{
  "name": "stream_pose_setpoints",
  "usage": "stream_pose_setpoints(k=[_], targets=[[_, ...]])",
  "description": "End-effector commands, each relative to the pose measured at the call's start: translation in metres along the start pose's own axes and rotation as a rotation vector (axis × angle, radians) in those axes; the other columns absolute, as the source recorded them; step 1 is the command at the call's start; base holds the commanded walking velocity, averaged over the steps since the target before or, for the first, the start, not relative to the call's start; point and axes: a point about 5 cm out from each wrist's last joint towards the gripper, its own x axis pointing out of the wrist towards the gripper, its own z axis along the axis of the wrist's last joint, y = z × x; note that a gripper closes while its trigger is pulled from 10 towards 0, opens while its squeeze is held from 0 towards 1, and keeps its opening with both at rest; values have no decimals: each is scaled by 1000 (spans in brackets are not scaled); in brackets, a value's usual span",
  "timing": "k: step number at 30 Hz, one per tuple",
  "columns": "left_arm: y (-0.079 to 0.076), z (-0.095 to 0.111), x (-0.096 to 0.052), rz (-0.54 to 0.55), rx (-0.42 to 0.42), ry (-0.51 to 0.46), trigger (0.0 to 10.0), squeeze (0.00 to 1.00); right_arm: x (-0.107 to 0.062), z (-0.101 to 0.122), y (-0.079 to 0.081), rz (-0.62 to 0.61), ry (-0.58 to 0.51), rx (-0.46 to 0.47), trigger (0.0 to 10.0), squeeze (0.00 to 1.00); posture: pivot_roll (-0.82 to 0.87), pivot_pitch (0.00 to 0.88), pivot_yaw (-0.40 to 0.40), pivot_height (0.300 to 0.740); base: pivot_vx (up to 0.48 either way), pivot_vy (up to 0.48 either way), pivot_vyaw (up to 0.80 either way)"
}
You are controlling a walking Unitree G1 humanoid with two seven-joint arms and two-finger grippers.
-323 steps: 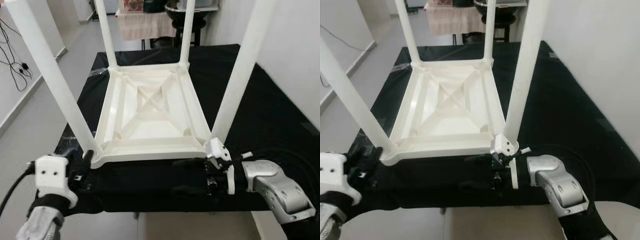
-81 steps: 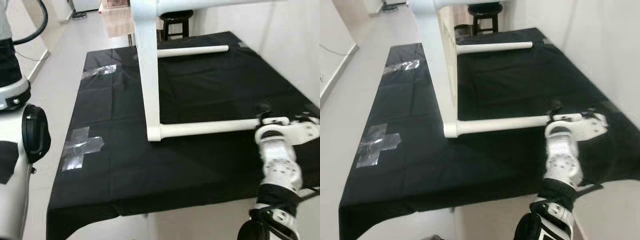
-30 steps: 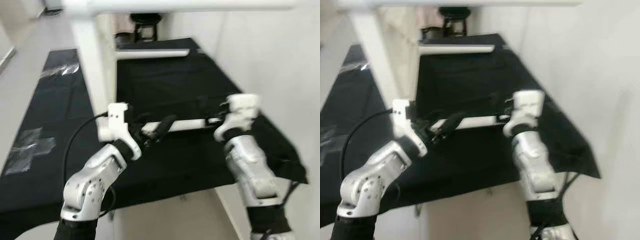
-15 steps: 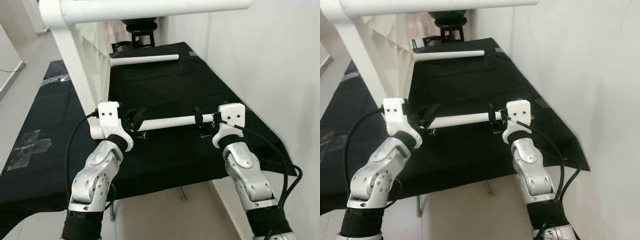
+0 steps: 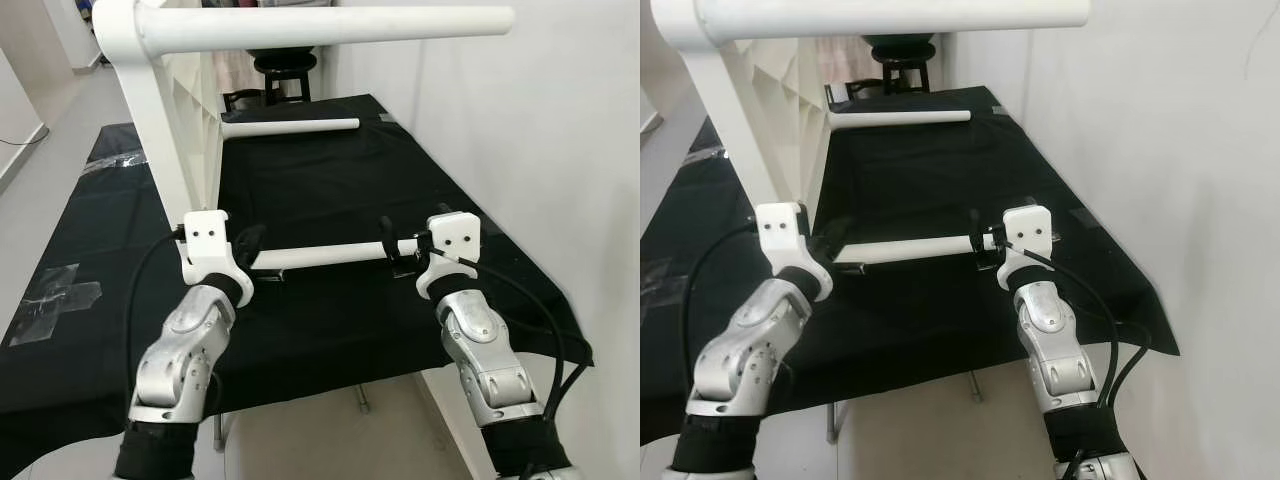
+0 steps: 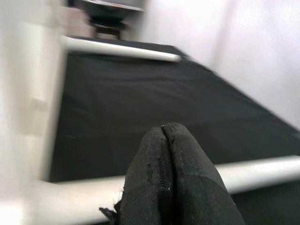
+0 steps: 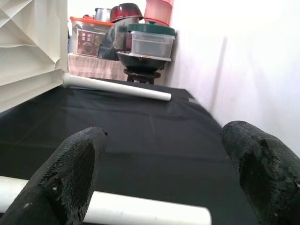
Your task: Building children table
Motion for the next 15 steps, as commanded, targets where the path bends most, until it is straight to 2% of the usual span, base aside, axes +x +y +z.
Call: stream_pose_setpoints(k=[1,2,4,5,11,14,15], targets=[[9,-3,0,43,11,25,0,0,4,12,1,15,-58,-18,10000,0,-1,48,27,740,0,0,0],[10,-2,0,43,9,23,2784,0,5,14,1,18,-68,-21,10000,0,-1,48,27,740,0,0,0],[11,-2,0,42,6,20,2784,0,5,15,1,20,-74,-24,10000,0,-1,48,27,740,0,0,0],[12,-6,0,48,17,46,10000,0,8,22,2,36,-104,-31,10000,0,-4,42,29,740,0,0,0],[11,-7,1,51,33,51,10000,0,8,30,7,82,-132,-48,10000,0,-12,37,33,740,0,0,0],[12,-5,0,59,40,49,10000,0,5,30,10,104,-137,-71,10000,0,-13,37,32,740,251,0,800],[13,-5,-1,62,41,51,10000,0,5,29,10,100,-132,-56,10000,0,-13,38,32,740,270,0,0]])
